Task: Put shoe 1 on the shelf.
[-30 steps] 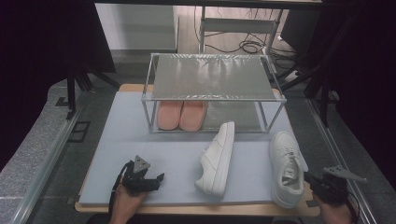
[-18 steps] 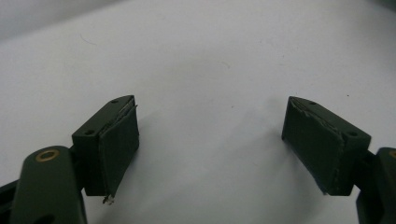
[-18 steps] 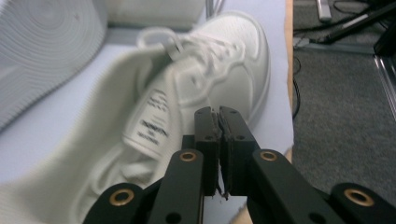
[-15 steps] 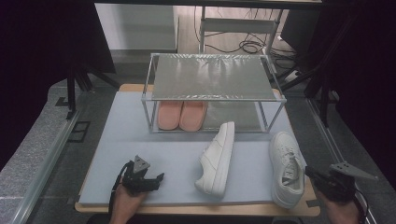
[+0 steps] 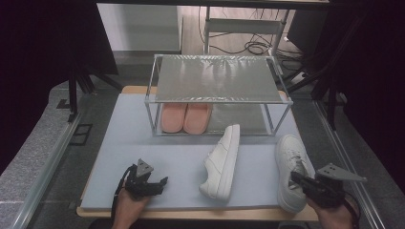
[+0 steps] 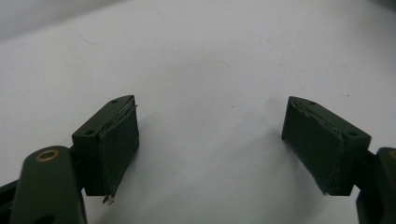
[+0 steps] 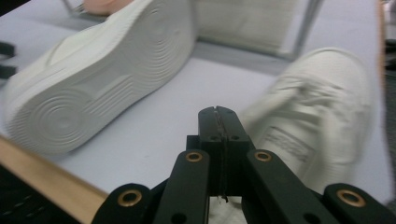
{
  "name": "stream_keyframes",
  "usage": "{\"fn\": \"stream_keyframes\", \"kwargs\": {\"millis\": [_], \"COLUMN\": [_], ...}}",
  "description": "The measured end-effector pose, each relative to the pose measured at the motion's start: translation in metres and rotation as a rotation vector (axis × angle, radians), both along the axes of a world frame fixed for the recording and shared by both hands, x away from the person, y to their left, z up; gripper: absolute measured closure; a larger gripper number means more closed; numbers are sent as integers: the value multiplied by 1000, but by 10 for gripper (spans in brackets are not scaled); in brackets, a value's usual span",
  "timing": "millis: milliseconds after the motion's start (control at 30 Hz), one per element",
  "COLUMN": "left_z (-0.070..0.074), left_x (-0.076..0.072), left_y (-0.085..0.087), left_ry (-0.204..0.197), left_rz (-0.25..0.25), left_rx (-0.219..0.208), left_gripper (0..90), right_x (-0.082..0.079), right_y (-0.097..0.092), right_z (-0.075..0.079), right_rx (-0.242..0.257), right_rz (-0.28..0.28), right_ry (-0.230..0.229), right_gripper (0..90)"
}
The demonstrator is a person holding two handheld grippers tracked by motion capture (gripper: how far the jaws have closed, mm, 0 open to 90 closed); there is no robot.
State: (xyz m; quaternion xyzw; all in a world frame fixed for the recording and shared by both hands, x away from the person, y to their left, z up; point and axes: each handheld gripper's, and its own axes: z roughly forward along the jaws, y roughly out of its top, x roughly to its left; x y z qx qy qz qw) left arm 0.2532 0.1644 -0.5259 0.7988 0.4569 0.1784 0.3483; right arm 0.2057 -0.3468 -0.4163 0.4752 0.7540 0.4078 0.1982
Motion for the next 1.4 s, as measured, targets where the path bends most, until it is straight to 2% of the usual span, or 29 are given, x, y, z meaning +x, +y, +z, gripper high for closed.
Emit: {"fn": "stream_keyframes", "kwargs": {"millis": [300, 600, 667, 867, 1100, 1400], "left_z": [0, 0, 0, 0, 0, 0], "left_x": [0, 0, 0, 0, 0, 0], "left_y": [0, 0, 0, 1, 0, 0], "left_ry": [0, -1, -1, -1, -1, -1], "left_rz": [1, 0, 0, 0, 0, 0], "left_rx": [-4, -4, -4, -3, -4, -4], "left_gripper": [190, 192, 192, 193, 193, 193], "right_x": [-11, -19, -19, -18, -15, -6], "right_y": [40, 77, 84, 101, 117, 142], "right_z": [-6, -17, -19, -25, -24, -21], "right_rx": [-17, -47, -42, -15, -2, -10], "right_rz": [107, 178, 193, 236, 277, 329], "right_ry": [4, -10, -11, -11, -20, -28], "right_gripper": [897, 897, 898, 897, 897, 896]}}
